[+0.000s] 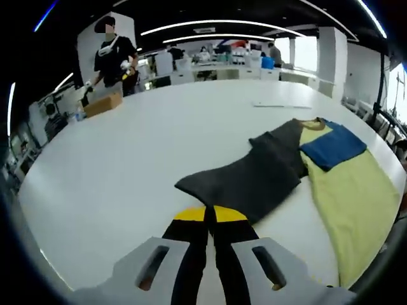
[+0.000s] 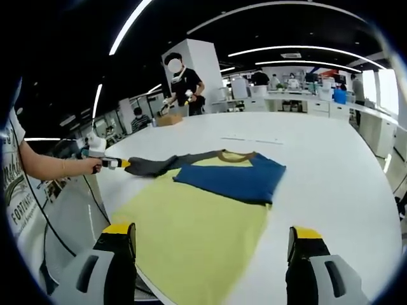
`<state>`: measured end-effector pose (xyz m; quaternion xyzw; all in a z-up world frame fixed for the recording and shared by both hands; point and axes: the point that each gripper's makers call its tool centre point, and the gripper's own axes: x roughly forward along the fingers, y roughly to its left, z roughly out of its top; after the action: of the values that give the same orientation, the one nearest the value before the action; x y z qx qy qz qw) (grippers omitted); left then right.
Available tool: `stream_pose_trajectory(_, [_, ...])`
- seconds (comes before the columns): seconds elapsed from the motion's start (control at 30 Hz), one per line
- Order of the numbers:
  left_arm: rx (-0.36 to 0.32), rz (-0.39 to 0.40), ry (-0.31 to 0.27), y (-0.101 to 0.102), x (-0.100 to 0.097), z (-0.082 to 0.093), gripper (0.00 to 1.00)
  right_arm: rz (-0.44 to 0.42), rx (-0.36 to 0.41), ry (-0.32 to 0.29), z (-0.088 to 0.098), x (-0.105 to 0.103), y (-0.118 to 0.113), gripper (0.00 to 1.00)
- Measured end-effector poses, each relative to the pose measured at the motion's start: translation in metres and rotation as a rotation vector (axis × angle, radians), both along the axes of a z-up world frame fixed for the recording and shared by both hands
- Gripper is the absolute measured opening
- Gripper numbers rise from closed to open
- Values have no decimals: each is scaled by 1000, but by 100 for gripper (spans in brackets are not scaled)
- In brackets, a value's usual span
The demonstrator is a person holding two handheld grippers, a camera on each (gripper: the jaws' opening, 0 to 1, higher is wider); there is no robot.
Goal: Fold the garment on the visible template until the final outline fits inside the template.
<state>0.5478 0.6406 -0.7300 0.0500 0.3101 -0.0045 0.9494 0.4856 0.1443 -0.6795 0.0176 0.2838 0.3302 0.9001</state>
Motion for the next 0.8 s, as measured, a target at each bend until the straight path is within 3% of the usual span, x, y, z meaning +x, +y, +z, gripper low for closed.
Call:
stream_pose_trajectory(0.5, [92,144,36,59,-16,-5,0,-5,-5,11,0,-3,4,99])
stream_pose_trajectory(0.8, [126,128,55,70,-7,-8,0,-13,-10,15,-1,-4,0,99])
